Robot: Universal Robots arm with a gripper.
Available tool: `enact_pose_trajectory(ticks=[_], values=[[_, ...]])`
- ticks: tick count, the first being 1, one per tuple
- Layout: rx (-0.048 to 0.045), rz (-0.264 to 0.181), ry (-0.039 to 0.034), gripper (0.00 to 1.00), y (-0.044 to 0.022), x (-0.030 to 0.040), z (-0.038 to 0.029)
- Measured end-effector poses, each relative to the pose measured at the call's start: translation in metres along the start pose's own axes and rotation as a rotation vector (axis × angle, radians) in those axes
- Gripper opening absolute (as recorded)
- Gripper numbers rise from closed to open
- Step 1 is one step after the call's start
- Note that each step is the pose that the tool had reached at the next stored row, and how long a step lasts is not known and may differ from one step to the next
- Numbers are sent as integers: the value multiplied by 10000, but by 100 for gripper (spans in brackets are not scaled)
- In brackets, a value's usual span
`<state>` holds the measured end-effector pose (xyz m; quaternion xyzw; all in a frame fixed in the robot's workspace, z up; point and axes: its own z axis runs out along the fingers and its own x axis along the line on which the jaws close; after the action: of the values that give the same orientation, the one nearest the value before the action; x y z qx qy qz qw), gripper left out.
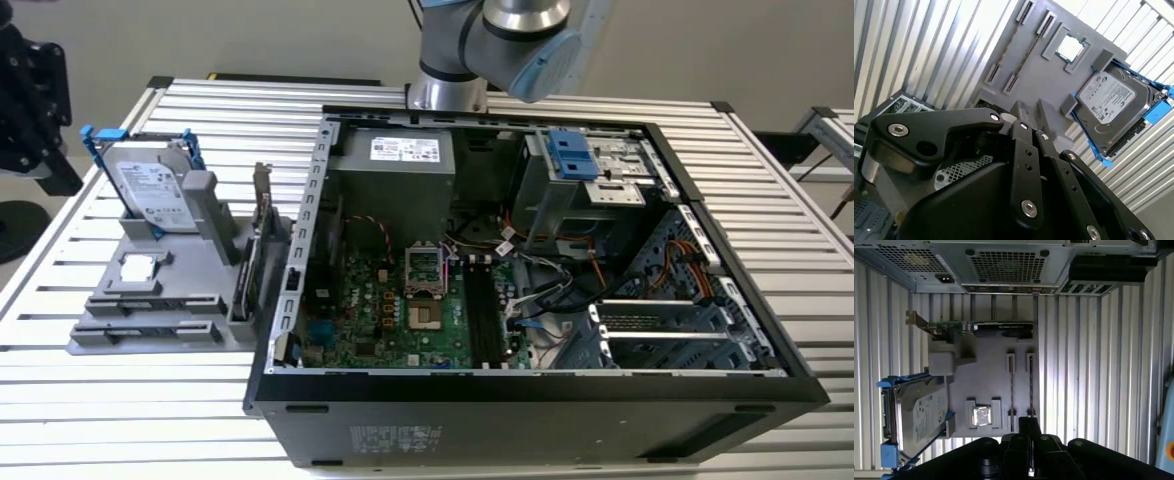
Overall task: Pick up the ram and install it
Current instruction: 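Pick up the ram and move it above insertion slot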
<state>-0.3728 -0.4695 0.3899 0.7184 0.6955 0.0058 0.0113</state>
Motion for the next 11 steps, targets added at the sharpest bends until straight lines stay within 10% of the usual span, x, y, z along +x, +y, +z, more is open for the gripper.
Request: enact_pose_trajectory(ticks=[11], values=[[3,249,-7,0,-10,0,0]])
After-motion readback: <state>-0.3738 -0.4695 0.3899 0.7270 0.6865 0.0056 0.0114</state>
